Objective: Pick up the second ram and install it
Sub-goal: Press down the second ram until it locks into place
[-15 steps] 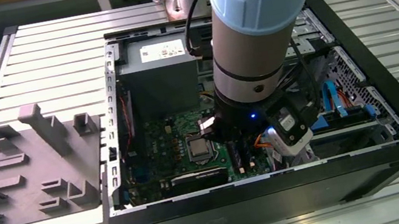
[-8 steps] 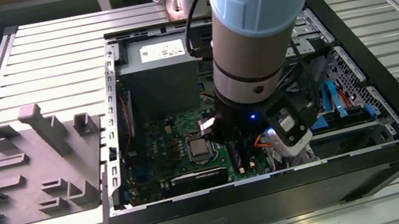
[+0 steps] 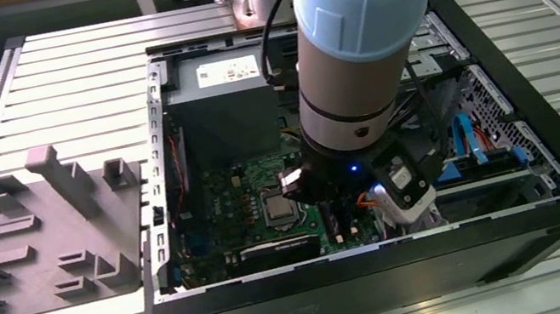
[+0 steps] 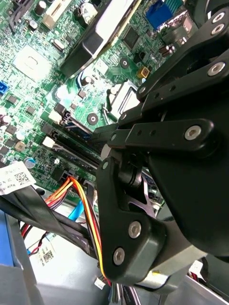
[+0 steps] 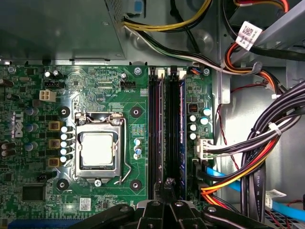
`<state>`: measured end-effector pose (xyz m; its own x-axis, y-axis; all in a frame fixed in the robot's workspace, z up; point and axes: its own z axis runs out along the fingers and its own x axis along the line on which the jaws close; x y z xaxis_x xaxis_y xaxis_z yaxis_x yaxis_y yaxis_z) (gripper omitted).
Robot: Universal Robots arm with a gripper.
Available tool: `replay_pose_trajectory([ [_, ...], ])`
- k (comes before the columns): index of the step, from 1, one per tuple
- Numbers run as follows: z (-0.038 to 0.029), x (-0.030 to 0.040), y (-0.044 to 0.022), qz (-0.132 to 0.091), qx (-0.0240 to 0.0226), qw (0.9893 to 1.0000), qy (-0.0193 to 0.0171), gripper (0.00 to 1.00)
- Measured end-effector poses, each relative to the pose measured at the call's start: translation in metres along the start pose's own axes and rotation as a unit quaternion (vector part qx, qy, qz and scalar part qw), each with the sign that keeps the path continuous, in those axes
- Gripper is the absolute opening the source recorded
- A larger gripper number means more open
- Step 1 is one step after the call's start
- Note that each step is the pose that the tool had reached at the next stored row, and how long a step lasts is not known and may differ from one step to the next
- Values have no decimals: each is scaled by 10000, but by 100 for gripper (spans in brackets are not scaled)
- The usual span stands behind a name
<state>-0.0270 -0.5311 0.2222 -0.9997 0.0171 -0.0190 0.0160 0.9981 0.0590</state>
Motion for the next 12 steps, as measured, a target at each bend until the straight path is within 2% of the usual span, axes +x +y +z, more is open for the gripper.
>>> replay_pose_trajectory([
  [12, 37, 1, -2, 0, 0, 10000, 0, 11],
])
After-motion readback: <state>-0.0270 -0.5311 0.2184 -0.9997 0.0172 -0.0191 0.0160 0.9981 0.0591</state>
